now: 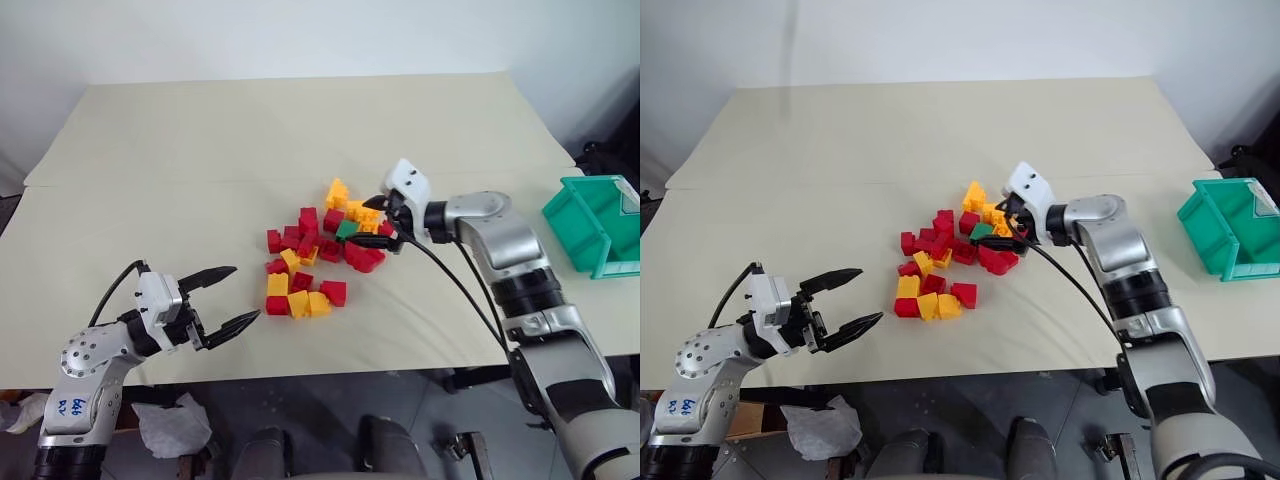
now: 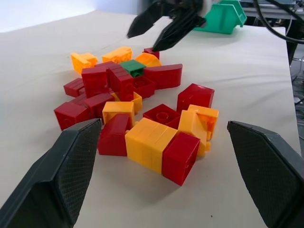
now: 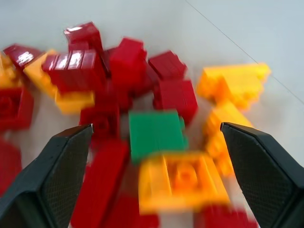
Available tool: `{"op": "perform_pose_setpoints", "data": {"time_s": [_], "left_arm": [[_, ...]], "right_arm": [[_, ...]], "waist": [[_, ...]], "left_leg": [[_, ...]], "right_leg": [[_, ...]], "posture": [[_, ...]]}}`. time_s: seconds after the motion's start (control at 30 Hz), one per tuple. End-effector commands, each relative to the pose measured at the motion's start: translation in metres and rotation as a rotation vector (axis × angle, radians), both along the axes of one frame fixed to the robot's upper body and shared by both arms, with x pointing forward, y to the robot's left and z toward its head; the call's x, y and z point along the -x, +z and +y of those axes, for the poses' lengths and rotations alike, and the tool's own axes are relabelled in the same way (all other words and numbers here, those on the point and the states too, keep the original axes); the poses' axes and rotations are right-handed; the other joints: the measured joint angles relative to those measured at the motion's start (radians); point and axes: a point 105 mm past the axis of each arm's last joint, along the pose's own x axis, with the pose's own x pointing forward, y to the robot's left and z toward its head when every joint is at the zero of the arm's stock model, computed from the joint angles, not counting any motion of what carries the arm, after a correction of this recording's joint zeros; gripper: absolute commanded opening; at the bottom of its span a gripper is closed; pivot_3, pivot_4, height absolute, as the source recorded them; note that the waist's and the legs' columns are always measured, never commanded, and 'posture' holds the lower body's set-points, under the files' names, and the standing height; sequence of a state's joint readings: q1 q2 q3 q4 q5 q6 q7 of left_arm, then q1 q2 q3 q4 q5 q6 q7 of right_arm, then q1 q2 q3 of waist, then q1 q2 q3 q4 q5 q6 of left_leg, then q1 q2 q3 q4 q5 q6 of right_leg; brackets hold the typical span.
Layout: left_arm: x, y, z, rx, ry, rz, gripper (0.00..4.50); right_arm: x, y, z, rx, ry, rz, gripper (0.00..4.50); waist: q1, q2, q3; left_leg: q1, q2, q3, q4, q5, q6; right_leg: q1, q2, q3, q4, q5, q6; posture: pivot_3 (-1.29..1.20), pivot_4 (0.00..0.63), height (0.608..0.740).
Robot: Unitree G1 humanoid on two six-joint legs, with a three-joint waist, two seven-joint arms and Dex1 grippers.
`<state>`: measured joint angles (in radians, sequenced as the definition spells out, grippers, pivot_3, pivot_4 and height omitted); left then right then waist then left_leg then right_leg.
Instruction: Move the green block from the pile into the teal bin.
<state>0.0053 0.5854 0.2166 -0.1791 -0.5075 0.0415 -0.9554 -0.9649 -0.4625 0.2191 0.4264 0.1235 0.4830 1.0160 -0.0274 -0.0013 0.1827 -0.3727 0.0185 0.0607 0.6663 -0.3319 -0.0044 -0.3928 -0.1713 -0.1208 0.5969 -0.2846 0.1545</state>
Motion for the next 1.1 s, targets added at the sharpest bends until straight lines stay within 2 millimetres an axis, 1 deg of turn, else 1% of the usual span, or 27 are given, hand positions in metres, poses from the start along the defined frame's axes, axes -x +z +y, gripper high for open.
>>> {"op": "perform_pose_setpoints", "data": {"time_s": [0.03,0.2,0.4,0.5,0.67,0.7,0.8,0.9,0.93,1.0,1.03,1.1], "left_arm": [[0.001,0.005,0.000,0.005,-0.003,-0.029,4.50],[0.001,0.006,-0.003,0.009,-0.005,-0.032,4.50],[0.001,0.006,-0.003,0.013,0.003,-0.035,4.50],[0.001,0.006,-0.003,0.015,0.006,-0.037,4.50],[0.000,0.006,-0.004,0.016,0.008,-0.041,4.50],[0.000,0.006,-0.003,0.016,0.009,-0.041,4.50],[0.000,0.007,-0.003,0.016,0.010,-0.044,4.50],[-0.001,0.007,-0.004,0.016,0.010,-0.046,4.50],[-0.001,0.007,-0.004,0.017,0.011,-0.047,4.50],[-0.001,0.008,-0.005,0.019,0.008,-0.049,4.50],[-0.001,0.008,-0.005,0.020,0.006,-0.049,4.50],[-0.003,0.009,-0.008,0.023,-0.010,-0.050,4.50]], "right_arm": [[-0.007,0.004,0.007,0.022,-0.005,-0.002,4.48],[-0.017,-0.007,0.011,0.068,-0.040,0.027,4.48],[-0.018,-0.019,0.008,0.114,-0.031,0.069,4.48],[-0.017,-0.021,0.011,0.115,-0.020,0.071,3.89],[-0.017,-0.021,0.013,0.114,-0.007,0.070,2.20],[-0.017,-0.020,0.014,0.112,-0.006,0.068,2.09],[-0.018,-0.014,0.013,0.104,-0.010,0.053,2.09],[-0.019,0.000,0.014,0.045,0.006,0.014,2.09],[-0.016,0.010,0.015,0.001,0.035,-0.010,2.09],[-0.012,0.030,0.008,-0.083,0.056,-0.075,2.09],[-0.011,0.036,0.005,-0.105,0.063,-0.100,2.09],[-0.007,0.047,-0.009,-0.152,0.058,-0.138,2.09]], "waist": [[0.000,0.000,0.000],[-0.002,0.000,0.000],[-0.004,0.000,0.000],[-0.003,0.000,0.000],[-0.003,0.000,0.000],[-0.003,0.000,0.000],[-0.003,0.000,0.000],[-0.003,0.000,0.000],[-0.003,0.000,0.000],[-0.003,0.000,0.000],[-0.002,0.000,0.000],[0.001,0.000,0.000]], "left_leg": [[0.000,0.000,0.000,0.000,0.000,0.000],[0.000,0.000,0.000,0.000,0.000,0.000],[0.000,0.000,0.000,0.000,0.000,0.000],[0.000,0.000,0.000,0.000,0.000,0.000],[0.000,0.000,0.000,0.000,0.000,0.000],[0.000,0.000,0.000,0.000,0.000,0.000],[0.000,0.000,0.000,0.000,0.000,0.000],[0.000,0.000,0.000,0.000,0.000,0.000],[0.000,0.000,0.000,0.000,0.000,0.000],[0.000,0.000,0.000,0.000,0.000,0.000],[0.000,0.000,0.000,0.000,0.000,0.000],[0.000,0.000,0.000,0.000,0.000,0.000]], "right_leg": [[0.000,0.000,0.000,0.000,0.000,0.000],[0.000,0.000,0.000,0.000,0.000,0.000],[0.000,0.000,0.000,0.001,0.000,0.000],[0.000,0.000,0.000,0.001,0.000,0.000],[0.000,0.000,0.000,0.001,0.000,0.000],[0.000,0.000,0.000,0.001,0.000,0.000],[0.000,0.000,0.000,0.001,0.000,0.000],[0.000,0.000,0.000,0.001,0.000,0.000],[0.000,0.000,0.000,0.001,0.000,0.000],[-0.001,0.000,0.000,0.001,0.000,0.000],[-0.001,0.000,0.000,0.001,0.000,0.000],[-0.001,0.000,0.000,0.001,0.000,0.000]], "posture": [[0.00,0.150,0.740],[0.00,0.150,0.740],[0.00,0.150,0.740],[0.00,0.150,0.740],[0.00,0.150,0.740],[0.00,0.150,0.740],[0.00,0.150,0.740],[0.00,0.150,0.740],[0.00,0.150,0.740],[0.00,0.150,0.740],[0.00,0.150,0.740],[0.00,0.150,0.740]]}}
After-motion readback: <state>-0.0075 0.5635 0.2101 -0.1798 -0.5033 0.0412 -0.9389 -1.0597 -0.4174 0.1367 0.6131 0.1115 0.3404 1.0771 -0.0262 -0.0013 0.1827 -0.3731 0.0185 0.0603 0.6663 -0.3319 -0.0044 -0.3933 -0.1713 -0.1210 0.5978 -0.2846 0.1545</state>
